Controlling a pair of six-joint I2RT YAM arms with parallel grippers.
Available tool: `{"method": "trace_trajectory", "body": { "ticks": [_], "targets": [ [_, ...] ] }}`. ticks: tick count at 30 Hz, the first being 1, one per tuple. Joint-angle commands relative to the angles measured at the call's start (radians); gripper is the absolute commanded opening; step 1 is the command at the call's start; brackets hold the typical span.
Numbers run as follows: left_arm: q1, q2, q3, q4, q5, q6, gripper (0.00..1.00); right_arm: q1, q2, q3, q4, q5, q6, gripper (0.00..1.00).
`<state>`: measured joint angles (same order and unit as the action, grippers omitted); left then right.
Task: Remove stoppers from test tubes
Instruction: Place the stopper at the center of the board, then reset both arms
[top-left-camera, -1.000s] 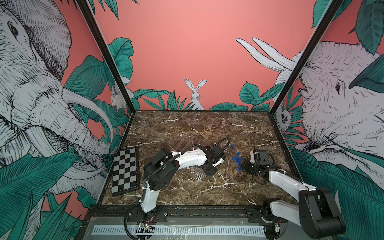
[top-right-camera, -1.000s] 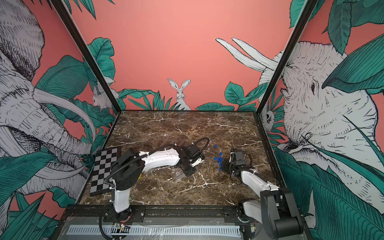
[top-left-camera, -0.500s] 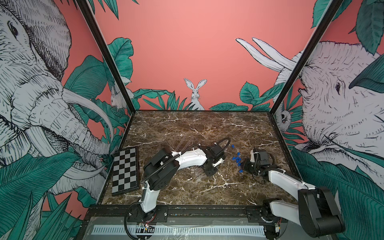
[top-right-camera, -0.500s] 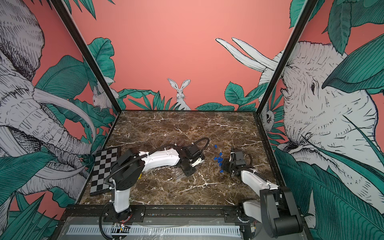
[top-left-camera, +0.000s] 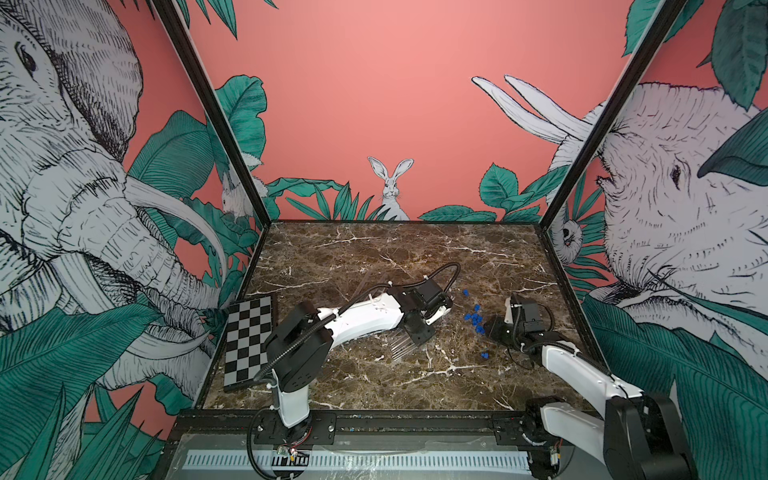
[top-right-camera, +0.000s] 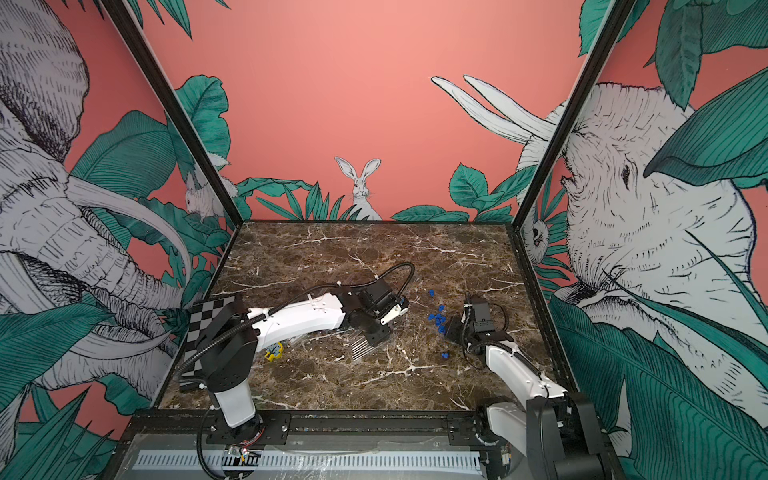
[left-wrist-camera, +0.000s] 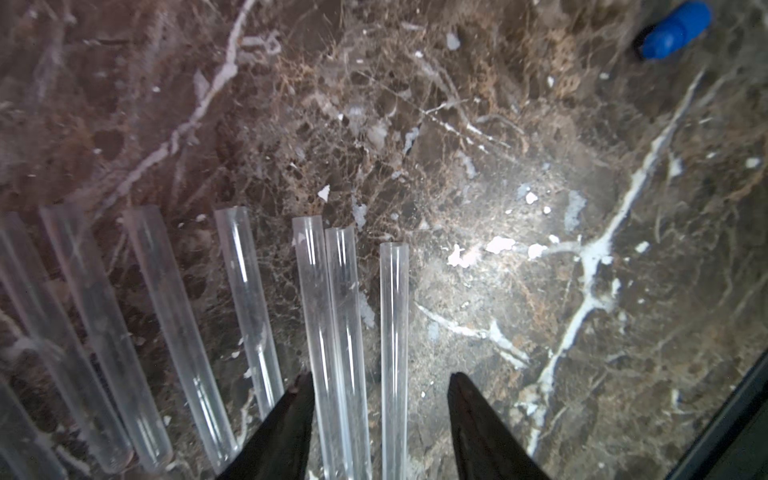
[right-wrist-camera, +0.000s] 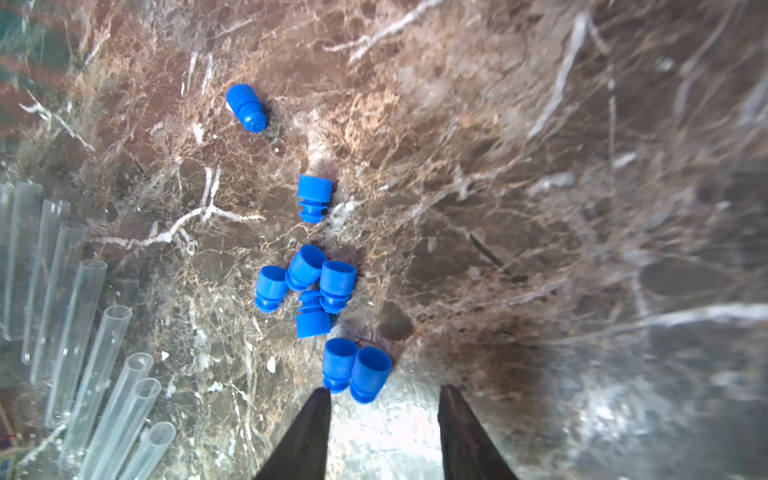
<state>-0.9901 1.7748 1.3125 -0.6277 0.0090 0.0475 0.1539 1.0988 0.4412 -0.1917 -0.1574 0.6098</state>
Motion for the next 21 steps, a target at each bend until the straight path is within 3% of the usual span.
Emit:
{"method": "trace_trajectory", "body": {
  "ticks": [1,5,6,7,12,16,18,20,21],
  "targets": [
    [0.060,-0.130,-0.041,0.005,0.020,-0.006,0.59,-0.005,-0.026,0.063,-0.087,0.068,-0.073,0.54],
    [0.170,-0.221,-0.087,0.031,0.011,-0.012,0.71,-0.004,-0.030,0.139,-0.146,0.129,-0.161,0.73],
    [0.196,-0.234,-0.091,0.034,-0.009,-0.011,0.73,-0.005,-0.030,0.154,-0.148,0.149,-0.179,0.83],
    [0.225,-0.250,-0.095,0.041,-0.031,-0.011,0.77,-0.004,-0.027,0.174,-0.151,0.171,-0.201,0.99],
    [0.422,-0.324,-0.135,0.143,-0.009,-0.073,0.99,-0.006,0.022,0.272,-0.120,0.259,-0.304,0.99],
    [0.553,-0.368,-0.178,0.239,-0.047,-0.122,0.99,-0.008,0.036,0.268,0.045,0.309,-0.356,0.99],
    [0.586,-0.365,-0.185,0.262,-0.163,-0.137,0.99,-0.015,0.049,0.252,0.116,0.389,-0.361,0.99],
    [0.587,-0.350,-0.188,0.271,-0.374,-0.132,0.99,-0.018,0.069,0.230,0.185,0.491,-0.351,0.99],
    [0.597,-0.340,-0.193,0.291,-0.427,-0.114,0.99,-0.025,0.075,0.208,0.241,0.503,-0.362,0.99]
  ]
}}
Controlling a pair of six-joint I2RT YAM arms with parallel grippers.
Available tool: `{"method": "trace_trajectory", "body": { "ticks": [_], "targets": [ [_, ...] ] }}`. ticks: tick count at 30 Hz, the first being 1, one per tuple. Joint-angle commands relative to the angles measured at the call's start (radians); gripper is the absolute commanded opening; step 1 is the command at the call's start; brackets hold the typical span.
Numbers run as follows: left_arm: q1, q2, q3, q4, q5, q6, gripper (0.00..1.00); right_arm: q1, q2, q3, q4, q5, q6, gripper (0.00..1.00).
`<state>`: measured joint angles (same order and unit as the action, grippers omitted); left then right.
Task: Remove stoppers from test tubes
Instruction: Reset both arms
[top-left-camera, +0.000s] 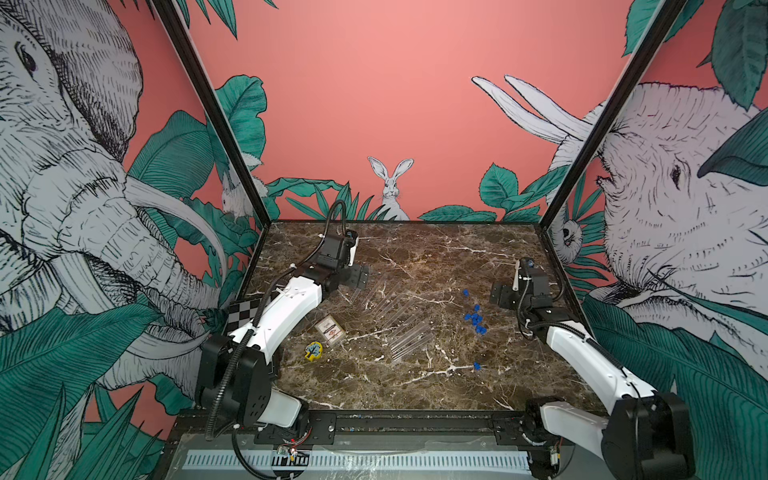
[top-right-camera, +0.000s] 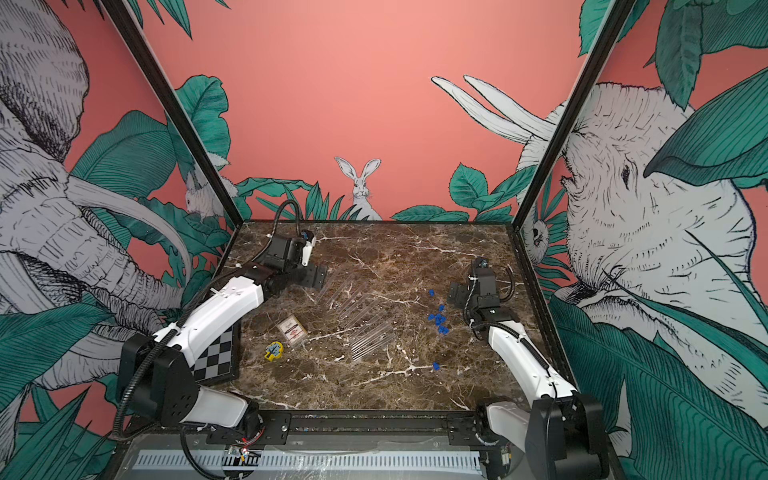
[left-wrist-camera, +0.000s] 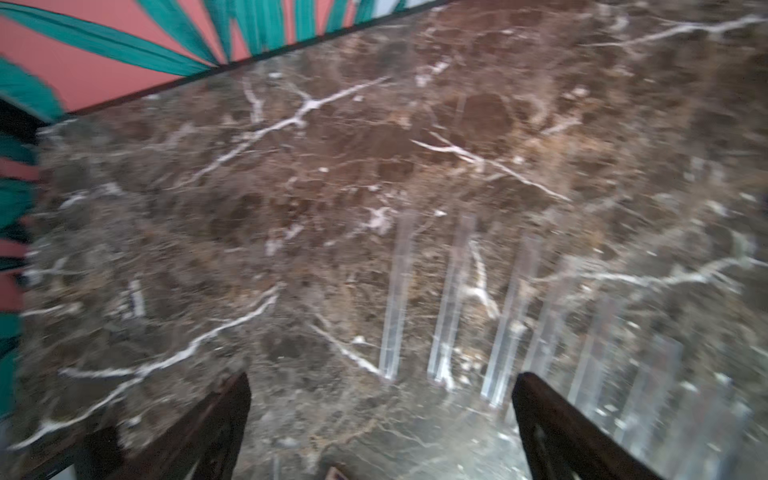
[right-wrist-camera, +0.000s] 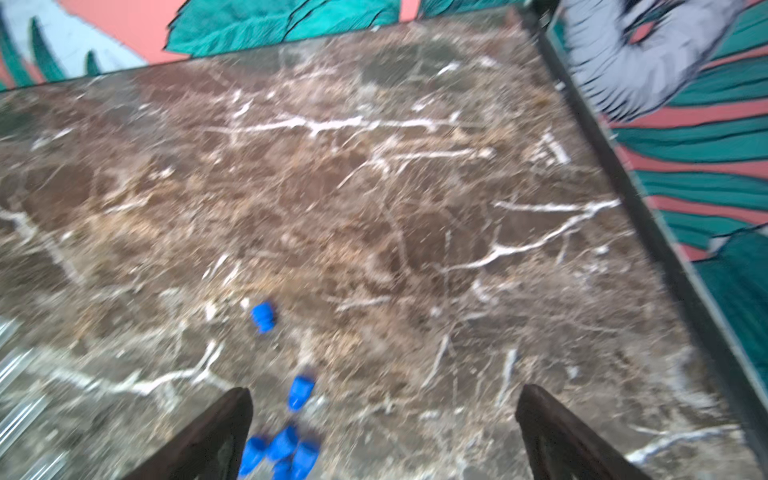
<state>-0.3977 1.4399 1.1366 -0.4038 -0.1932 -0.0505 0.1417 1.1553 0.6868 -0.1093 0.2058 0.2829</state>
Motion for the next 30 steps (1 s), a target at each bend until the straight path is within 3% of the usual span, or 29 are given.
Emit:
{"method": "trace_trajectory", "body": {
  "ticks": [1,4,8,14,17,21,26,30],
  "targets": [
    [0.015,0.005,-0.019,0.078,-0.251,-0.007,0.99,-0.024,0.022,-0.063,0.221,0.114,-0.051,0.99],
    [0.052,0.012,-0.085,0.200,-0.313,0.022,0.99,-0.066,0.059,-0.144,0.413,-0.081,-0.140,0.99],
    [0.112,0.006,-0.212,0.382,-0.320,0.048,0.99,-0.070,0.148,-0.210,0.585,-0.157,-0.248,0.99],
    [0.136,0.020,-0.410,0.701,-0.302,0.136,0.99,-0.082,0.229,-0.225,0.679,-0.150,-0.307,0.99],
    [0.160,-0.004,-0.467,0.810,-0.273,0.146,0.99,-0.135,0.282,-0.271,0.857,-0.162,-0.280,0.99],
    [0.197,-0.030,-0.501,0.854,-0.224,0.128,0.99,-0.158,0.360,-0.274,0.924,-0.227,-0.274,0.99],
    [0.212,-0.054,-0.537,0.898,-0.141,0.146,1.00,-0.156,0.370,-0.282,0.939,-0.197,-0.267,0.99],
    [0.225,-0.071,-0.547,0.847,-0.150,0.218,1.00,-0.143,0.371,-0.278,0.935,-0.171,-0.273,0.99]
  ]
}}
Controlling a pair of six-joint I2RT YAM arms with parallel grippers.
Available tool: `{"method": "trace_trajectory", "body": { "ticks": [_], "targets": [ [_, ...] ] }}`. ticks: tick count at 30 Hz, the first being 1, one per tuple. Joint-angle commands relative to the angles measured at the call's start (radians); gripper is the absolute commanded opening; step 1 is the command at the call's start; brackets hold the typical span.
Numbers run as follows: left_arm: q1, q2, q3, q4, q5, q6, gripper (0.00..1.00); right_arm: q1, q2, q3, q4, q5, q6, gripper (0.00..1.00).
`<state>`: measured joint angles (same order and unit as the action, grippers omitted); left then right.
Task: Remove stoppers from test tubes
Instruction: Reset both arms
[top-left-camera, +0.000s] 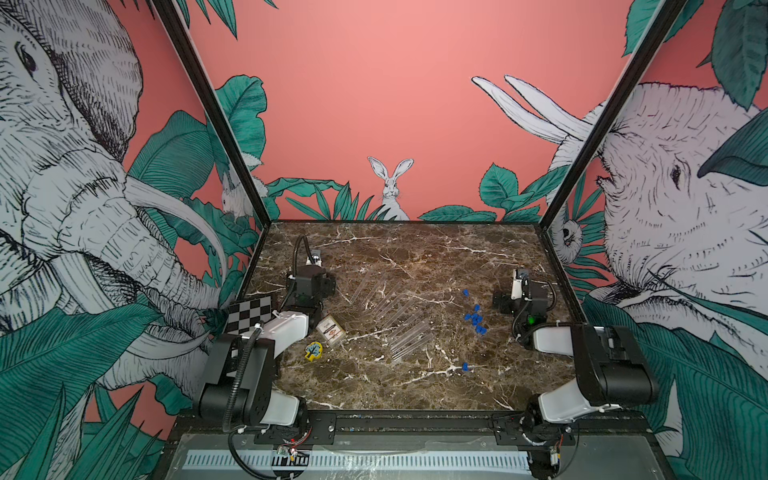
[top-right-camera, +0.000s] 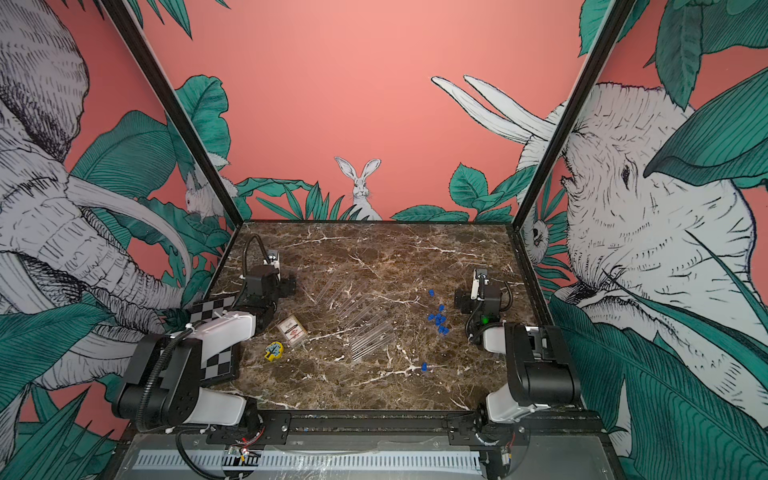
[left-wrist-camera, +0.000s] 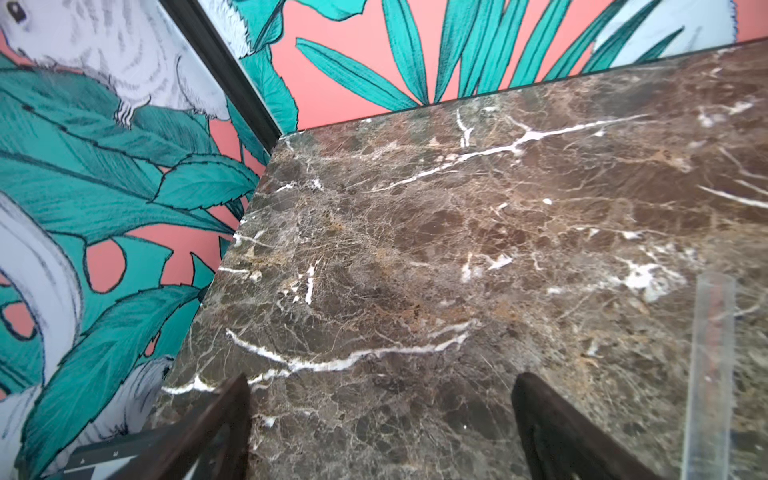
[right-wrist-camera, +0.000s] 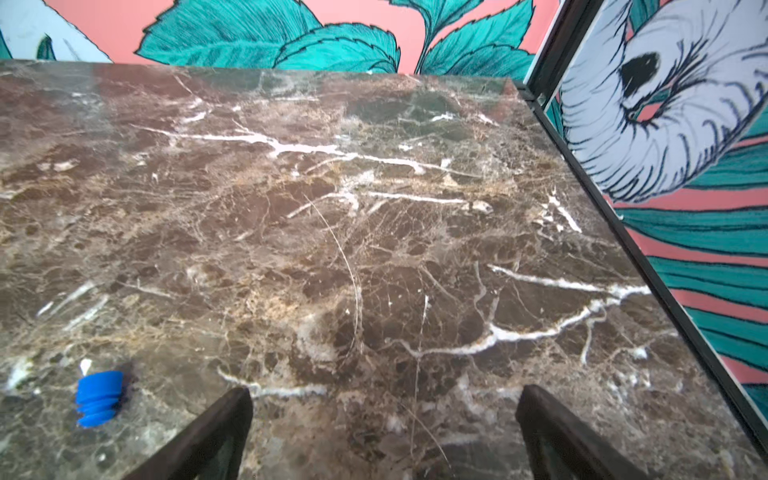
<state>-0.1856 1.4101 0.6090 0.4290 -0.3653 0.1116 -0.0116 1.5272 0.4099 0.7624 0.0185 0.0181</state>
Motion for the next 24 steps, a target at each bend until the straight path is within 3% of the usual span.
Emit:
{"method": "trace_trajectory", "body": {
  "ticks": [1,5,9,11,14,24],
  "targets": [
    [0.027,-0.051,-0.037,0.015,0.042,0.057,1.00,0.014,0.000,0.000,0.060,0.027,-0.011,0.99],
    [0.067,-0.032,-0.132,0.195,0.134,0.024,0.99,0.032,-0.001,0.003,0.055,0.061,-0.021,0.99],
    [0.073,0.116,-0.148,0.358,0.184,0.043,1.00,0.032,-0.001,0.002,0.056,0.063,-0.021,0.99],
    [0.134,0.103,-0.146,0.304,0.261,-0.015,1.00,0.032,-0.002,0.000,0.058,0.060,-0.021,0.99],
    [0.138,0.141,-0.183,0.419,0.285,-0.005,1.00,0.032,-0.001,0.001,0.056,0.060,-0.021,0.99],
    [0.138,0.132,-0.189,0.413,0.285,-0.005,1.00,0.031,0.000,0.005,0.053,0.060,-0.022,0.99]
  ]
}}
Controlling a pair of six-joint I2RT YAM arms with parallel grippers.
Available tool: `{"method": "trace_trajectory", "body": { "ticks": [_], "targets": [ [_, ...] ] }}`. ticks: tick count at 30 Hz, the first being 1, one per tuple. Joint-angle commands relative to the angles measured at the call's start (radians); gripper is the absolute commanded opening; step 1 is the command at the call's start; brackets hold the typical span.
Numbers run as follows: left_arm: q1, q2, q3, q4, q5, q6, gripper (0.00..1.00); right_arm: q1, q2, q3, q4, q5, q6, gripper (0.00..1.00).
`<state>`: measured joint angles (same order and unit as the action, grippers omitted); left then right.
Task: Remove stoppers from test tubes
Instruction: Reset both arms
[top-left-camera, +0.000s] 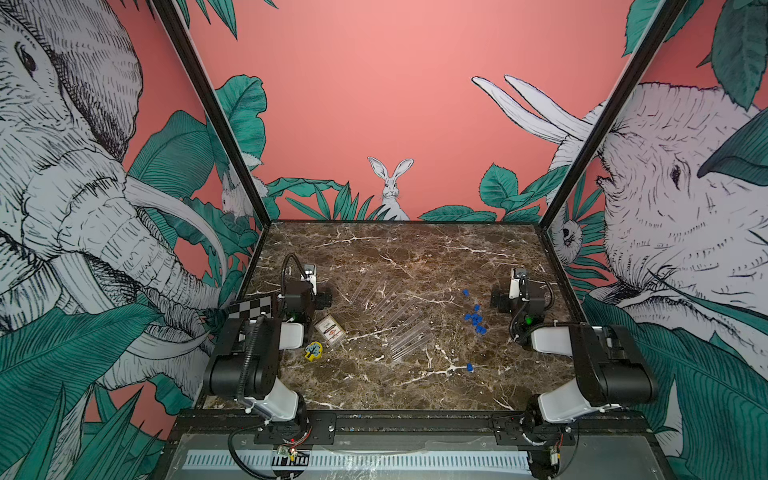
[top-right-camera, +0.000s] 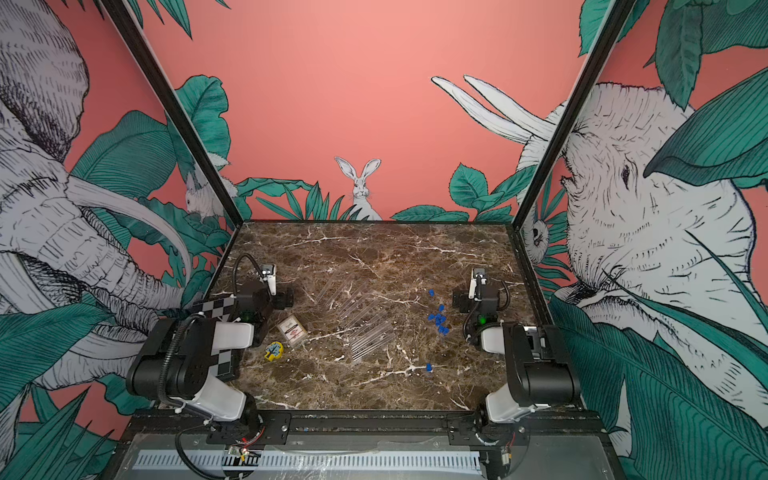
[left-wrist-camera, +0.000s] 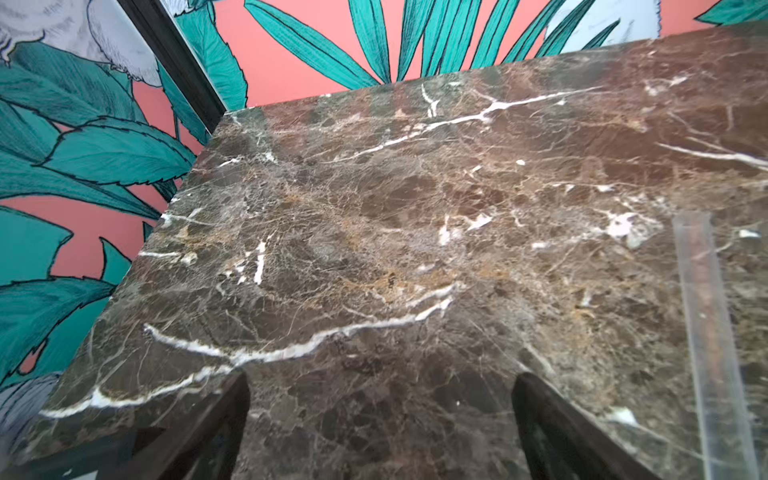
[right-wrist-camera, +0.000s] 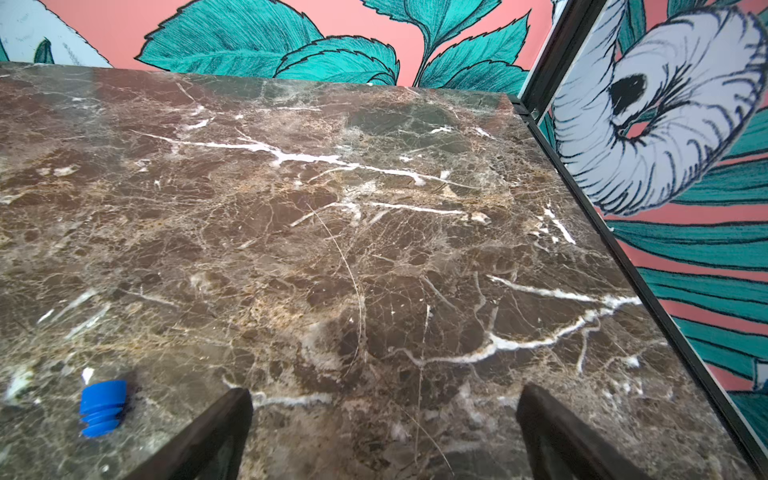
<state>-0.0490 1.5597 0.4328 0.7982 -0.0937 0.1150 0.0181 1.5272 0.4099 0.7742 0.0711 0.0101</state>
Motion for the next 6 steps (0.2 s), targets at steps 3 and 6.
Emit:
{"method": "trace_trajectory", "body": {
  "ticks": [3,6],
  "targets": [
    [0.001,-0.018,-0.011,0.043,0.014,-0.009,1.00,0.003,0.002,0.007,0.036,0.007,-0.012,0.99],
    [0.001,-0.018,-0.011,0.044,0.014,-0.009,1.00,0.002,-0.002,0.000,0.045,0.006,-0.015,0.99]
  ]
}}
